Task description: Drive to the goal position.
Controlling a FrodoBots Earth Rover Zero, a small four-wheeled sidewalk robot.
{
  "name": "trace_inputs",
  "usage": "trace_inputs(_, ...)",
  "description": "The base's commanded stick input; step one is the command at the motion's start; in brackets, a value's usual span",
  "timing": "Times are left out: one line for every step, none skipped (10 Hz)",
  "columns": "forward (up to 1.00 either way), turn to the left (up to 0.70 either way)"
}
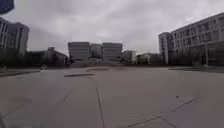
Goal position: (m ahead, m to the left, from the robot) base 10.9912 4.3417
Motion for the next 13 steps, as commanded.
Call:
trace_inputs(0.7, 0.02)
trace_inputs(0.7, 0.02)
trace_inputs(0.7, 0.03)
trace_inputs(0.7, 0.04)
trace_inputs(0.7, 0.04)
trace_inputs(0.7, 0.04)
trace_inputs(0.7, 0.03)
trace_inputs(0.7, 0.35)
trace_inputs(0.7, 0.32)
trace_inputs(0.7, 0.18)
trace_inputs(0.7, 0.04)
trace_inputs(0.7, 0.0)
trace_inputs(0.7, 0.0)
